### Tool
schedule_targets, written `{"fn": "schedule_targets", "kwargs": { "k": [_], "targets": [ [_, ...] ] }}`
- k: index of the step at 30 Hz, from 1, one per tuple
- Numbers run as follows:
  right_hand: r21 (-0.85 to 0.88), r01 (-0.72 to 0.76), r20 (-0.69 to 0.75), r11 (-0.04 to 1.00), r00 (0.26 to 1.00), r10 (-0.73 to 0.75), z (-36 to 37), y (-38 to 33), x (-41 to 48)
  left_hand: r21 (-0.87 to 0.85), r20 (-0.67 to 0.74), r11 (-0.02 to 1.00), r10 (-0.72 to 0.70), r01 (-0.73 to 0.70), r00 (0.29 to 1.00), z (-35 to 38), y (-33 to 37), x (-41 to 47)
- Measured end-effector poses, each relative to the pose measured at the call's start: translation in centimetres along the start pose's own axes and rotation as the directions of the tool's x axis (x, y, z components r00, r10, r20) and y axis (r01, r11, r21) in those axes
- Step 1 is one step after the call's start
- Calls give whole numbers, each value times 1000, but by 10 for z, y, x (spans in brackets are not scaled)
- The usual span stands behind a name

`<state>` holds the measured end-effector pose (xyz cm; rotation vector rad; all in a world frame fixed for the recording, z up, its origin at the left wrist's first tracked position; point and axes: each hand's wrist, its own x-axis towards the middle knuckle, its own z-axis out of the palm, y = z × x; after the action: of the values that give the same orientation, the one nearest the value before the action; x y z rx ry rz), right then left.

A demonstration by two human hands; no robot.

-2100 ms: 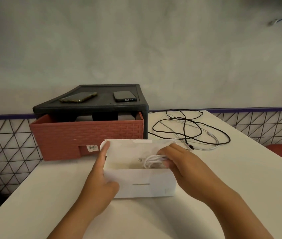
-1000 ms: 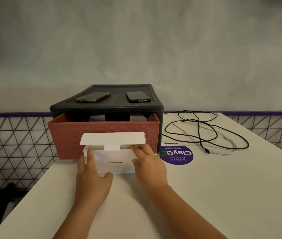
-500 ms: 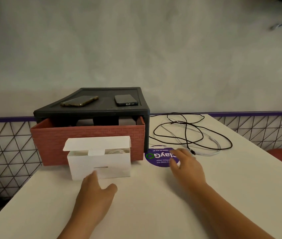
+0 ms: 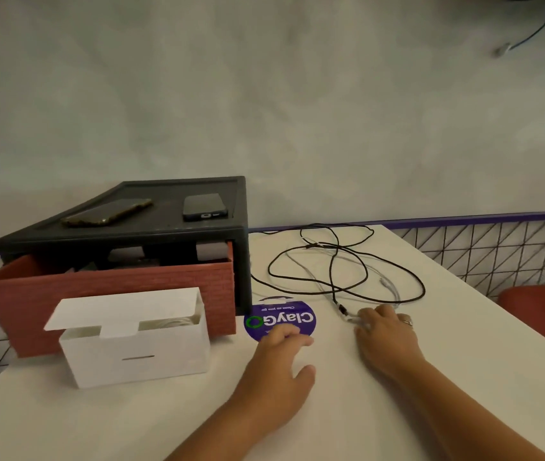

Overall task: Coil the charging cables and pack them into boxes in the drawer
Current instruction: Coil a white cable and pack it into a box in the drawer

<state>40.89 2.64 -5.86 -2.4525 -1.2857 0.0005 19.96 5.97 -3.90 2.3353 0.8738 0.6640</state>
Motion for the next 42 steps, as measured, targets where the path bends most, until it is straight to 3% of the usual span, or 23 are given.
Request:
{"fn": "schedule_targets", "kwargs": {
  "k": [6, 10, 20, 24, 29, 32, 34, 37, 39, 42],
  "targets": [
    [47, 159, -49, 986, 986, -157, -5, 23, -20, 130, 197, 992, -22, -3, 980, 41, 24, 58],
    [29, 271, -23, 962, 963, -270, -15, 41, -39, 321, 282, 947, -96, 0, 955, 61, 28, 79],
    [81, 404, 176, 911, 894, -412, -57, 73, -73, 564, 259, 819, -297, 105, 919, 69, 39, 127],
    [93, 465, 340, 880, 816, -467, -74, 91, -78, 578, 211, 814, -212, 53, 954, 61, 33, 144],
    [12, 383, 519, 923, 787, -334, -104, 119, -76, 551, 240, 829, -43, -99, 970, 47, 20, 154],
    [-40, 314, 567, 949, 789, -237, -117, 133, -79, 509, 69, 854, 80, -104, 994, 39, 17, 158],
    [-26, 286, 607, 958, 766, -212, -126, 135, -81, 427, -24, 903, 65, -49, 998, 36, 13, 163],
    [9, 295, 605, 956, 759, -240, -130, 132, -80, 354, 116, 935, -47, 3, 992, 43, 11, 161],
    [44, 355, 569, 934, 759, -316, -139, 125, -84, 342, 176, 940, -49, -15, 983, 50, 13, 156],
    [156, 209, 692, 966, 674, -257, -151, 117, -88, 421, 188, 900, 34, -112, 982, 57, 17, 154]
  ]
}}
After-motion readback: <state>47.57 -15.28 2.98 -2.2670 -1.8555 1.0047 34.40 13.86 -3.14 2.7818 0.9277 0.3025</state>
